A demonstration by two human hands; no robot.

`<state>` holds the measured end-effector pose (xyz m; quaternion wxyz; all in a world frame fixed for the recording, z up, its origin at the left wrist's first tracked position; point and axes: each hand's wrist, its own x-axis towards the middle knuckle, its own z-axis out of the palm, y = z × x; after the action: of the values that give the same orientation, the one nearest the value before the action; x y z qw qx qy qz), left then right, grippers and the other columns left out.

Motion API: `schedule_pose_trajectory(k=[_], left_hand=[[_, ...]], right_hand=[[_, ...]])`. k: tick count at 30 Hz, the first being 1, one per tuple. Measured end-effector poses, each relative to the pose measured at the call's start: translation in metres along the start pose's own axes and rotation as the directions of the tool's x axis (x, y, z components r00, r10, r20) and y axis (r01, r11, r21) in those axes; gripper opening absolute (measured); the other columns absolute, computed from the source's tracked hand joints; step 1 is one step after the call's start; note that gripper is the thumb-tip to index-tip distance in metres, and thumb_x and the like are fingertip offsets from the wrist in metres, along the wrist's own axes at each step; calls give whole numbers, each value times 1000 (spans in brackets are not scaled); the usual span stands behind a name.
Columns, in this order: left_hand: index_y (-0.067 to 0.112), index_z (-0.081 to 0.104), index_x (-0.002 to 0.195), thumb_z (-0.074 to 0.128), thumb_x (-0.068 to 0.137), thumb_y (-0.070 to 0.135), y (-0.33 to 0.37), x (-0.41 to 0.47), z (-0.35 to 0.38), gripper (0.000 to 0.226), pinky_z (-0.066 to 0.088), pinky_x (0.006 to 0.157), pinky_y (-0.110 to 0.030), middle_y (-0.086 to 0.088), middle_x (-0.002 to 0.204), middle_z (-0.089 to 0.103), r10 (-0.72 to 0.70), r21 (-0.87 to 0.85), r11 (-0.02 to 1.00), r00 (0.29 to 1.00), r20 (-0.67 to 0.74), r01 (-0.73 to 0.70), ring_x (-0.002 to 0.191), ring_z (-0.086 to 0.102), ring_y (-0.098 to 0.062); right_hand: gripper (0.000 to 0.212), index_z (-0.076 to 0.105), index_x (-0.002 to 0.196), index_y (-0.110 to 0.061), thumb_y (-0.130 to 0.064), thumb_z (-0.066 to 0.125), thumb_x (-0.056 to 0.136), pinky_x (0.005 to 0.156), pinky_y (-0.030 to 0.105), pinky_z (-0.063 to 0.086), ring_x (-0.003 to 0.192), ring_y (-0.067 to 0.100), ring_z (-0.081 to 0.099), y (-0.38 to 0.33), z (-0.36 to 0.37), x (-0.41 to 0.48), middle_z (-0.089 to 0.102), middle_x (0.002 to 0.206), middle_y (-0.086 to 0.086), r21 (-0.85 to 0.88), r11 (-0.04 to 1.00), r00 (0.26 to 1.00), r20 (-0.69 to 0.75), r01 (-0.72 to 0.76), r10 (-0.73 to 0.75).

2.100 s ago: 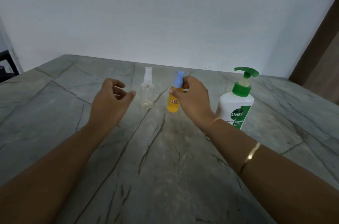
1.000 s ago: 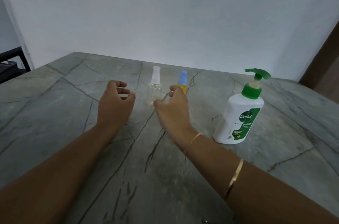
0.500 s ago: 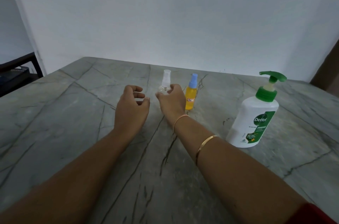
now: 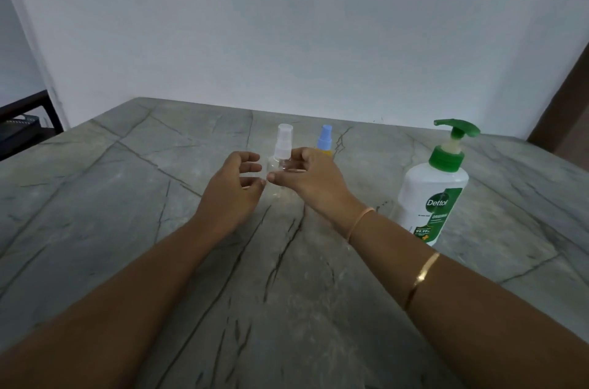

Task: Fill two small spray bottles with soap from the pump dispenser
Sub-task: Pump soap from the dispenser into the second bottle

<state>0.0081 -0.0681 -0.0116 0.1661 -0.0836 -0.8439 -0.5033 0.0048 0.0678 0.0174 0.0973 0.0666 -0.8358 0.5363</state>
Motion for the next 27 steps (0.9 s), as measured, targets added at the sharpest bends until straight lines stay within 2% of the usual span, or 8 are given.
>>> schedule_pose_trajectory(k=[2,4,7,9,13,17,22,27], left_hand=[[21,42,123,58,85,8,7,-5,2,43,43,71,-11,7,117,53,22,-45,999,990,138,-16,101,55,-8],[25,41,122,60,81,4,14,-12,6,50,45,88,-22,7,119,54,71,-101,994,963,261,-46,108,54,-8],[37,43,115,72,75,21,23,-23,16,52,41,90,-22,17,113,57,146,-110,987,918,369,-113,105,54,1],[44,46,108,74,67,40,28,-29,22,50,46,83,-19,16,110,61,153,-91,987,919,364,-129,98,59,2],[37,55,101,78,67,32,34,-36,30,41,47,68,-10,11,96,67,137,-133,986,944,298,-101,83,65,1],[29,55,111,78,62,40,36,-41,34,54,55,73,-27,9,99,64,70,-90,995,957,281,-46,83,66,-9],[26,56,95,82,61,33,37,-41,35,44,55,70,-32,4,90,63,39,-121,993,961,273,-6,78,66,-12],[18,58,92,83,60,20,38,-40,34,40,58,66,-33,-5,90,64,-5,-204,977,953,302,69,79,68,-18]], right_hand=[[43,62,110,-5,-17,79,73,88,32,53,95,19,66,-2,-12,-9,69,102,7,2,1000,1000,4,26,-26],[39,64,106,-8,-18,80,72,87,33,54,93,17,67,-1,-22,-20,70,100,5,-5,999,999,20,34,-34],[37,64,103,-10,-22,80,71,79,27,53,89,14,67,7,-35,-39,70,98,2,-73,997,999,26,32,-30],[38,64,104,-12,-24,80,72,72,21,52,86,13,67,12,-42,-49,70,96,0,-104,994,999,30,31,-28],[36,64,106,-16,-31,76,76,70,18,53,89,12,67,13,-55,-61,69,97,-1,-48,999,999,26,22,-21],[26,60,95,-22,-35,73,78,71,19,54,83,6,67,8,-59,-64,67,89,-8,-15,997,996,-48,78,-79],[22,56,84,-15,-24,75,78,54,8,41,57,0,52,12,-53,-61,58,70,-6,-45,988,983,-103,147,-151],[13,62,94,-8,-15,68,85,59,8,43,62,-2,56,11,-53,-59,61,73,-8,-71,974,975,-33,215,-218]])
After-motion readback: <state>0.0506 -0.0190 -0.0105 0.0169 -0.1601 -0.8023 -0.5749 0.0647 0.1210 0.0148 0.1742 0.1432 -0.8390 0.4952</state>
